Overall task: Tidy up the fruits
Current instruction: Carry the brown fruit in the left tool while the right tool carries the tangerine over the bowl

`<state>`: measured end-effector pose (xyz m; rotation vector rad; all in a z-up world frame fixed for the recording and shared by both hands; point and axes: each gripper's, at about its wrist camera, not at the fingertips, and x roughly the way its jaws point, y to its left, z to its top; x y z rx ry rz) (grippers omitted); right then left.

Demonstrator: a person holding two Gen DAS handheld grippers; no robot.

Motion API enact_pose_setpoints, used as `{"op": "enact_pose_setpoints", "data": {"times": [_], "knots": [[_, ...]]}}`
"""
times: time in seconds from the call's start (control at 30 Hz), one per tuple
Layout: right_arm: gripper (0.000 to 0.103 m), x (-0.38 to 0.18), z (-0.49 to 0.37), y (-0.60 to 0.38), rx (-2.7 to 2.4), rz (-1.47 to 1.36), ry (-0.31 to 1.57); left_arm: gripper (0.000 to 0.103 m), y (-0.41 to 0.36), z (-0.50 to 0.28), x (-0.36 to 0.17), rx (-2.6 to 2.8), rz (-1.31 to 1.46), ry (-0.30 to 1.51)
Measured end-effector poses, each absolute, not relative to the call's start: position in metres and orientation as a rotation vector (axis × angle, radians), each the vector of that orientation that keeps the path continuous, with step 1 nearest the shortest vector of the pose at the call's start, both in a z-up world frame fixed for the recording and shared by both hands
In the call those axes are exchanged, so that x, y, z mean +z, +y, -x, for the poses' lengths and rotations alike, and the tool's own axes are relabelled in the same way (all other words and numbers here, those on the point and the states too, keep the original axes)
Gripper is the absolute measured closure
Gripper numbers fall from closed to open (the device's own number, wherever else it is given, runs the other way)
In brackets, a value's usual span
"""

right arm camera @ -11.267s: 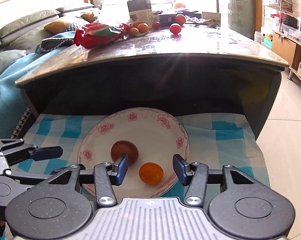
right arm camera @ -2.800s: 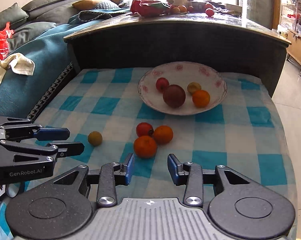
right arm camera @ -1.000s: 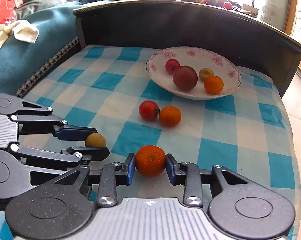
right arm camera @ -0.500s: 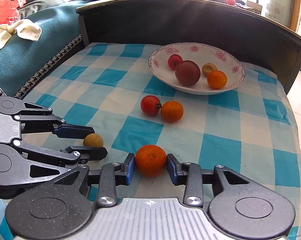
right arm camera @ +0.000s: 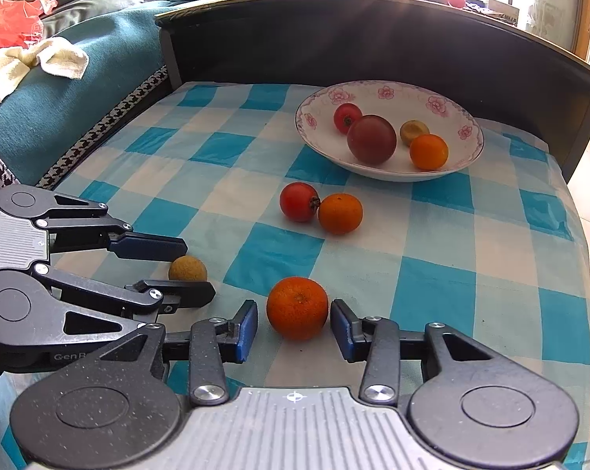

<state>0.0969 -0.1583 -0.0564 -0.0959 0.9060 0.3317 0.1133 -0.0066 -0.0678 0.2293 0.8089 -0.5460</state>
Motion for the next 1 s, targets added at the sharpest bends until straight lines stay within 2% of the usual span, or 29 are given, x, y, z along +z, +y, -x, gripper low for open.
{"op": "enact_pose_setpoints", "data": {"times": [0.17,0.37,0.63,0.73,1.0], "knots": [[0.072,-0.056,-0.098,-0.160,0.322,0.090,0.910,0.060,-0.009,-0.113,-0.067,-0.544,-0.228,0.818],[0.072,-0.056,-0.099,-0.162,0.325,0.088,0.909,0.069,-0.010,-0.109,-0.065,-0.546,-0.239,0.827],[0.071,-0.057,-0.099,-0.160,0.317,0.093,0.909,0.069,-0.012,-0.108,-0.065,-0.539,-0.233,0.830],[0.075,-0.056,-0.101,-0.158,0.316,0.107,0.912,0.069,-0.011,-0.111,-0.064,-0.537,-0.225,0.840],[0.076,-0.044,-0.103,-0.154,0.313,0.109,0.885,0.069,-0.010,-0.118,-0.048,-0.516,-0.205,0.790]]}}
